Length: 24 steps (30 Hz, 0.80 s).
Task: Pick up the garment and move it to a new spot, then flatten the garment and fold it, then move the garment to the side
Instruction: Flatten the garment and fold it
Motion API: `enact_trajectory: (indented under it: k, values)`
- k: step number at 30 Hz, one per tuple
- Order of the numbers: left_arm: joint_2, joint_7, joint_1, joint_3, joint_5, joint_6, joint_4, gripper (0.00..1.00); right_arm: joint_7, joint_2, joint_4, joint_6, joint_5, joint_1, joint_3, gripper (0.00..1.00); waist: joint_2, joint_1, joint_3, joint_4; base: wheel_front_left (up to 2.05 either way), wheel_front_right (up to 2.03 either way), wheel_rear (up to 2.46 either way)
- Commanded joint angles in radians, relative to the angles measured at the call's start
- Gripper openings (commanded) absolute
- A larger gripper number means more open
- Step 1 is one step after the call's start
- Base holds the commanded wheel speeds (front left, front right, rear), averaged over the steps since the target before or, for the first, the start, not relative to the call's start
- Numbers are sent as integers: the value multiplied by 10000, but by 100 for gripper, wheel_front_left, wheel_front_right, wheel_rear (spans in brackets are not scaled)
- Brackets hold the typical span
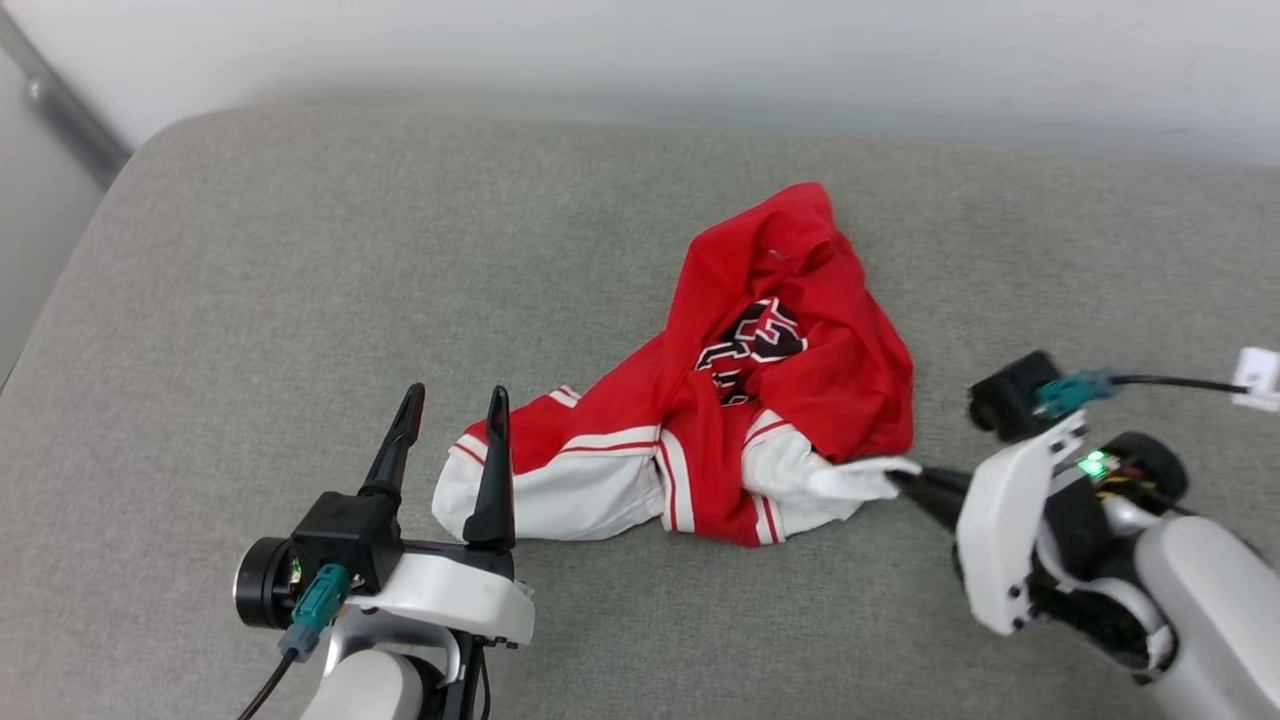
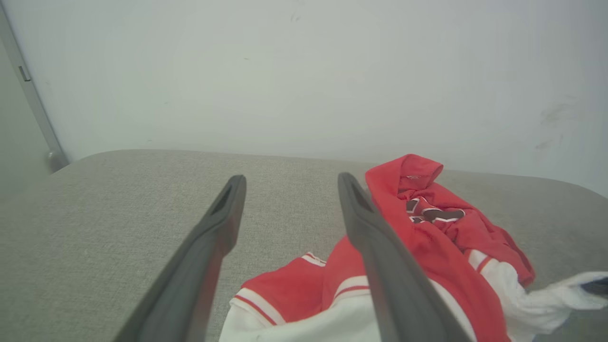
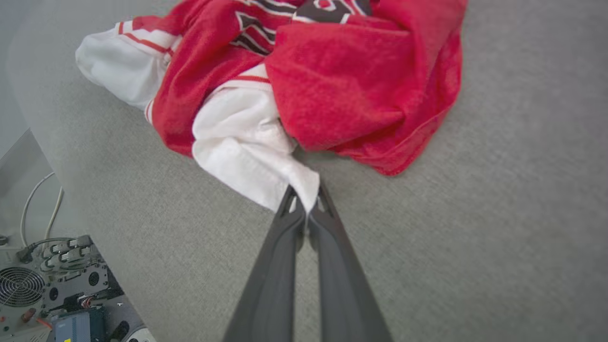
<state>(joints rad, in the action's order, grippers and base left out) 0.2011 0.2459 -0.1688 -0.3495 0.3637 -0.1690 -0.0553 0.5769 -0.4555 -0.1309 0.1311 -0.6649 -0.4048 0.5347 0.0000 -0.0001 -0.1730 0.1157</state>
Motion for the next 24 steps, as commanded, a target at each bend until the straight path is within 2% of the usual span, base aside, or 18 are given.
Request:
enact_trajectory:
  k: [1,7,14,19,20,21,24]
  values:
    - [29,-51,107,4,2,-82,76,100,-109,-42,142,-7,137,294,-424,0,0,1,279,-289,0,0,0]
    - [260,-242,354,86,64,-160,263,100,85,160,230,-7,569,1267,-2994,0,0,1,478,-666,0,0,0]
    - [370,-392,498,104,78,-270,373,100,644,1102,-794,-5,1098,2775,-6376,0,0,1,425,-790,0,0,0]
    - [484,-457,594,182,145,-350,342,100,786,1895,-1562,-5,1428,3324,-7263,0,0,1,330,-778,0,0,0]
    - [507,-448,610,202,158,-376,326,100,736,2006,-1642,-5,1502,3370,-7300,26,0,1,319,-787,0,0,0]
    - [512,-442,624,216,164,-398,325,100,584,2141,-1673,-5,1563,3377,-7297,100,0,1,311,-798,0,0,0]
    - [565,-439,742,251,216,-430,286,100,-218,2230,-1488,-5,1800,3407,-7142,100,0,1,399,-815,0,0,0]
